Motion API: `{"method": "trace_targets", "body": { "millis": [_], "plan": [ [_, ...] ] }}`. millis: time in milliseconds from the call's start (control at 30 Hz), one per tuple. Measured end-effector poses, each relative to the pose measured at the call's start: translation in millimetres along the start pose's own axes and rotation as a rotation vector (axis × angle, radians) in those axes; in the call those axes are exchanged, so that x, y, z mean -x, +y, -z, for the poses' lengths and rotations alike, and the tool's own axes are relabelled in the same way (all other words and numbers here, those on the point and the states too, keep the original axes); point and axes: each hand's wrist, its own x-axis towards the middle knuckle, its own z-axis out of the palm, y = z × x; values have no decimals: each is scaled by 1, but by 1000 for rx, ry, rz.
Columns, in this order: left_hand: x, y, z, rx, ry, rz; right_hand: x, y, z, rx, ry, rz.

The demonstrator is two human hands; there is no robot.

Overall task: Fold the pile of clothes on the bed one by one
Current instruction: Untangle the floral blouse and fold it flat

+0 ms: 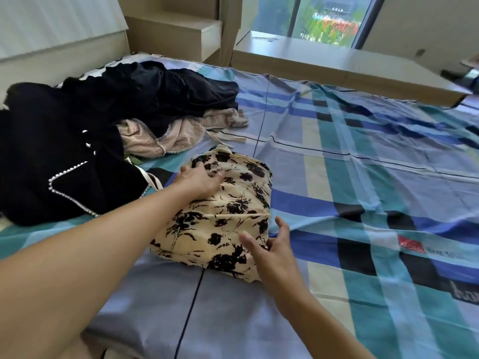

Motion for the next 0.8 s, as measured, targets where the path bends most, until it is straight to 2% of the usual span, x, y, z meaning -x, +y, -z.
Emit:
{"method": "trace_targets", "body": {
  "millis": [100,200,300,367,433,500,567,633,700,800],
  "plan": [
    [9,-2,5,-17,-45,-29,-6,-3,-2,-184,-56,-44],
    [26,1,25,-142,-49,-49,-9,-18,33,-224,-127,-131],
    [40,13,40,-390,157,-61,-8,-37,106,-136,-353,-203],
    [47,26,35,-294,220,-245,-12,-43,159,-26,-436,-238],
    [54,40,20,-100,146,-534,-16,-35,195,111,-333,-251],
    [61,55,-5,-30,44,-692,-20,-16,210,152,-120,-242],
    [67,72,-30,-20,-51,-760,-23,3,208,117,4,-214],
    [67,83,-46,-54,-89,-777,-24,16,200,190,76,-145],
    [62,87,-53,-138,-63,-782,-22,21,196,311,111,-79],
    [50,83,-55,-135,-29,-791,-14,19,196,339,145,-41]
  ]
}}
